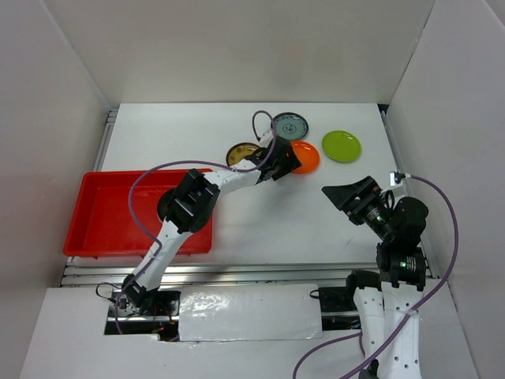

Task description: Place the plates into the plastic bin on the countertop

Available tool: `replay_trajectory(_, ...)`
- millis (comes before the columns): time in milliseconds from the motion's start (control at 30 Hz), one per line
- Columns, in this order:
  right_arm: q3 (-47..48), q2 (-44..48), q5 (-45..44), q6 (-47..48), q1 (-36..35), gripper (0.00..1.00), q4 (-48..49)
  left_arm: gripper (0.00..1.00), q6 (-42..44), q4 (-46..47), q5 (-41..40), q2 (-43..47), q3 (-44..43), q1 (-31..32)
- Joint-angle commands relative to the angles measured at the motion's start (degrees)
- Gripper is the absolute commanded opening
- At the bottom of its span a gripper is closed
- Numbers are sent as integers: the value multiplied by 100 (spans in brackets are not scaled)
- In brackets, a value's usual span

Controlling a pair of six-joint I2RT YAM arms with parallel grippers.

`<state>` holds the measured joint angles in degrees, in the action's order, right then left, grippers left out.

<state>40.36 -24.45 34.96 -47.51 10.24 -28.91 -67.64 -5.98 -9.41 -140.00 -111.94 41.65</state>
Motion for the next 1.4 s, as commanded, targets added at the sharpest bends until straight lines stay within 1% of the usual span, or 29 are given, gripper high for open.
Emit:
replay_trajectory(0,165,80,257,13,57,100,280,77,-39,-281,-483,-343,-170,54)
replay_trajectory(67,200,72,309,31,48,100,254,74,-57,-404,-561,-413,-258,54)
replay_trajectory(133,218,54,344,49,48,100,236,63,-100,-622,-675,-536,-442,63)
replay_trajectory(200,227,54,362,66,48,100,245,60,-118,-685,-764,-554,-434,80)
replay_trajectory(233,236,54,380,57,48,100,245,56,-92,-659,-773,-554,-399,80)
replay_trajectory(300,262,54,424,66,57,100,245,54,-109,-554,-826,-511,-259,89)
replay_trajectory(333,305,45,433,66,66,100,245,48,-127,-493,-817,-493,-180,89)
replay_trajectory(367,323,45,467,83,66,100,236,45,-153,-431,-834,-449,-14,89)
replay_trajectory(400,350,45,477,75,66,100,228,38,-162,-396,-895,-370,66,106)
replay_trajectory(567,499,63,503,92,75,100,157,25,-320,-378,-1151,-54,479,124)
replay_trajectory(633,534,72,503,110,75,100,122,14,-312,-360,-1247,17,524,116)
replay_trajectory(667,552,80,512,127,75,100,105,0,-294,-325,-1308,87,568,124)
replay_trajectory(733,552,80,512,154,83,100,104,0,-285,-238,-1274,184,647,124)
replay_trajectory(833,500,72,521,163,83,100,131,0,-83,375,-1178,561,1172,124)
replay_trajectory(933,412,54,503,172,83,100,183,0,355,1078,-845,1036,1438,124)
replay_trajectory(967,394,37,503,172,92,100,210,0,478,1116,-748,1219,1386,124)
replay_trajectory(1000,342,28,494,163,92,100,245,0,723,1108,-677,1299,1325,124)
replay_trajectory(1033,324,28,477,171,101,100,245,0,804,1029,-641,1379,1185,124)
replay_trajectory(1100,323,-7,407,224,101,100,245,0,1023,879,-527,1738,1201,124)
replay_trajectory(1200,332,-69,266,294,110,100,236,0,1165,792,-448,2362,1499,2)
replay_trajectory(1233,332,-130,222,321,110,100,236,0,1156,765,-369,2503,1735,-77)
replay_trajectory(1267,332,-157,187,330,118,100,254,0,1130,747,-229,2826,1885,-165)
replay_trajectory(1300,297,-192,134,330,110,100,297,0,1104,756,16,3021,2043,-392)
replay_trajectory(1333,271,-262,125,286,127,100,350,0,1086,721,114,3197,2375,-490)
replay_trajectory(1367,184,-306,151,251,127,100,490,0,1086,451,245,3599,2535,-717)
